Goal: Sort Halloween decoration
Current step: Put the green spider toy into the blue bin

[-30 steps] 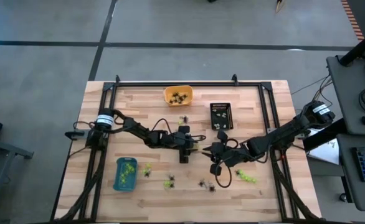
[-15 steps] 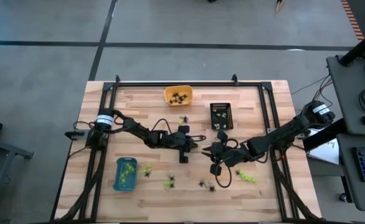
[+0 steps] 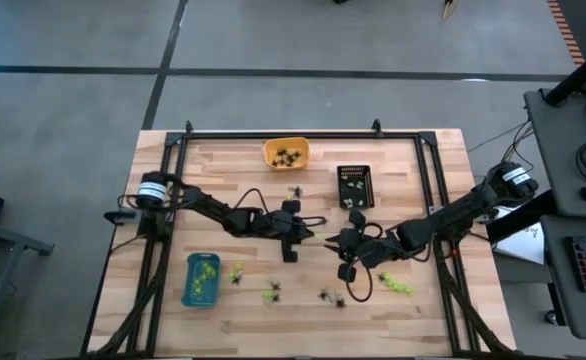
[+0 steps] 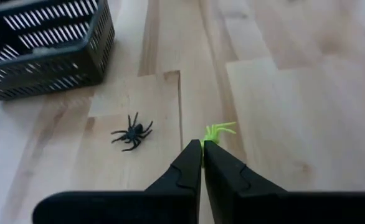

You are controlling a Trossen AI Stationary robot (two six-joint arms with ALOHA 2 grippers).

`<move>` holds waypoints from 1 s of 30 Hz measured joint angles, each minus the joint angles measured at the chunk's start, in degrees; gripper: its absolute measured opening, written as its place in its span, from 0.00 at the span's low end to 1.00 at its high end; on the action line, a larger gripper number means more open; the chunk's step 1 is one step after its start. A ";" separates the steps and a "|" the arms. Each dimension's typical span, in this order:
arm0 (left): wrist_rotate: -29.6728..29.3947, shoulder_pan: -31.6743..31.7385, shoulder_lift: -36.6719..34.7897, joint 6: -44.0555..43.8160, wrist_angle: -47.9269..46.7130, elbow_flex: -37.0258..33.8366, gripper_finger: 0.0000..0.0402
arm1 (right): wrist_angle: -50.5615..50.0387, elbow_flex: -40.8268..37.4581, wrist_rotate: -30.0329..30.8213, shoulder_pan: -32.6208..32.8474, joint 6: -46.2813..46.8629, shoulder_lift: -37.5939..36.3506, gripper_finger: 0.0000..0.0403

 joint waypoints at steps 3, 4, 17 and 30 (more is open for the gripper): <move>0.36 -0.44 -3.59 -0.04 -1.81 -1.42 0.00 | -0.15 0.00 0.02 0.00 0.02 -0.30 0.16; 0.48 -0.58 -4.73 -0.07 -2.23 -1.97 0.00 | -0.05 0.00 0.00 0.00 0.02 -0.39 0.16; 0.51 -6.98 -25.30 -6.67 -28.17 -4.08 0.00 | 0.35 0.02 0.02 0.00 -0.57 -0.48 0.16; 0.79 -21.27 -43.78 -39.23 -69.78 1.70 0.00 | 1.49 0.02 0.07 -0.02 -0.81 -0.48 0.16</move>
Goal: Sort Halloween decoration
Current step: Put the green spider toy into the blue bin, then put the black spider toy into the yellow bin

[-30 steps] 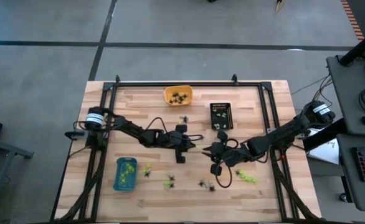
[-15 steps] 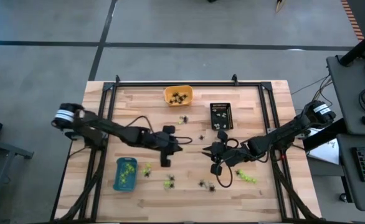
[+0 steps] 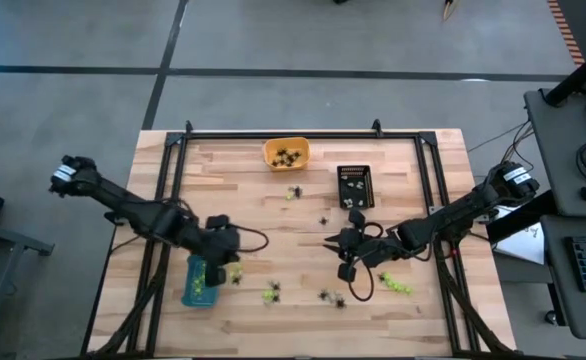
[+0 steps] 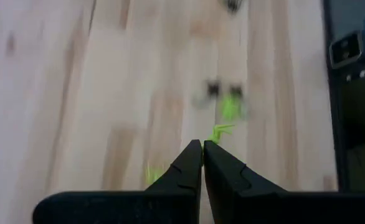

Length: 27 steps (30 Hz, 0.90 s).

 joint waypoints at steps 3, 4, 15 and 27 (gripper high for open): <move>1.57 -2.79 0.25 -7.61 -7.71 1.03 0.00 | 0.58 0.00 0.02 0.00 -0.13 -0.04 0.16; 2.81 -3.55 0.39 -10.09 -9.59 1.07 0.00 | 0.58 0.00 0.02 -0.02 -0.15 -0.04 0.16; 5.14 -7.64 5.69 -25.53 -29.08 0.94 0.00 | 0.54 0.88 0.02 -0.42 -0.61 -0.04 0.16; 5.65 -7.72 9.13 -23.85 -29.35 0.81 0.14 | 0.25 2.27 -0.07 -0.42 -2.30 -0.04 0.16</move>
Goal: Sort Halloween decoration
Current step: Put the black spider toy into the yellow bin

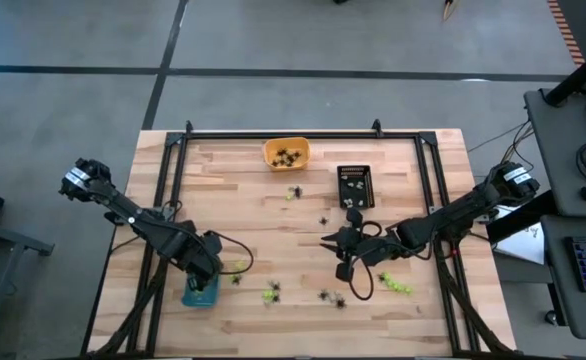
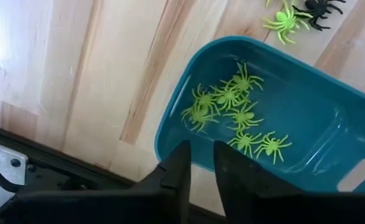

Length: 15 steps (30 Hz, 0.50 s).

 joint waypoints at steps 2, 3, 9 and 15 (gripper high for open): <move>-0.70 0.00 -0.03 1.01 -0.19 0.00 0.17 | -0.17 0.00 0.00 0.00 0.70 0.00 0.16; -1.53 0.00 -0.10 1.56 -0.10 0.00 0.19 | -0.16 0.00 0.00 0.00 1.11 0.00 0.16; -7.40 0.00 -0.68 7.35 1.31 0.17 0.22 | -0.68 0.27 -0.01 -1.62 6.13 0.00 0.16; -16.03 0.00 -2.91 22.13 12.90 0.03 0.20 | -0.97 1.08 -1.63 -4.42 11.03 0.00 0.16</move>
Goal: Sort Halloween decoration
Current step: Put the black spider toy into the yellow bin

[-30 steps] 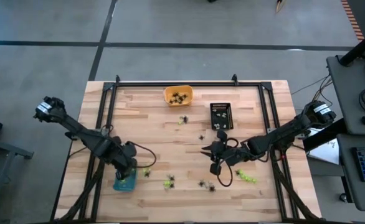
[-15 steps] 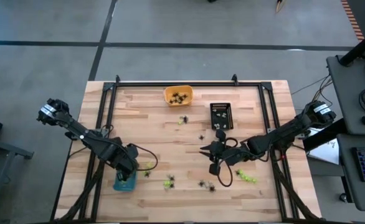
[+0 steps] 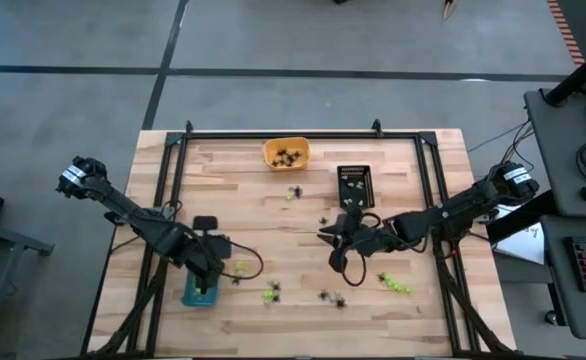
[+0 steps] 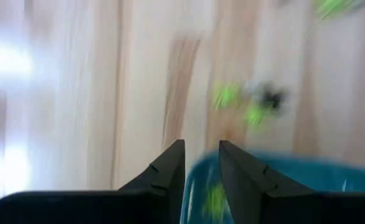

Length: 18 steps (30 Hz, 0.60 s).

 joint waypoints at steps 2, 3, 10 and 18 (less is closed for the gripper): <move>-1.90 0.00 -0.91 5.46 4.82 -0.07 0.19 | -2.07 1.15 -2.38 -1.22 1.52 0.00 0.16; -2.97 0.00 -1.39 7.89 7.18 -0.09 0.18 | -3.78 1.98 -3.46 -1.79 2.21 0.04 0.16; -12.74 0.00 -4.15 21.48 23.08 -1.24 0.13 | -18.37 9.88 -4.66 -4.54 3.45 1.90 0.16; -12.87 0.07 -6.23 30.47 41.16 -8.83 0.10 | -38.92 21.59 -4.65 -8.29 -1.29 8.07 0.16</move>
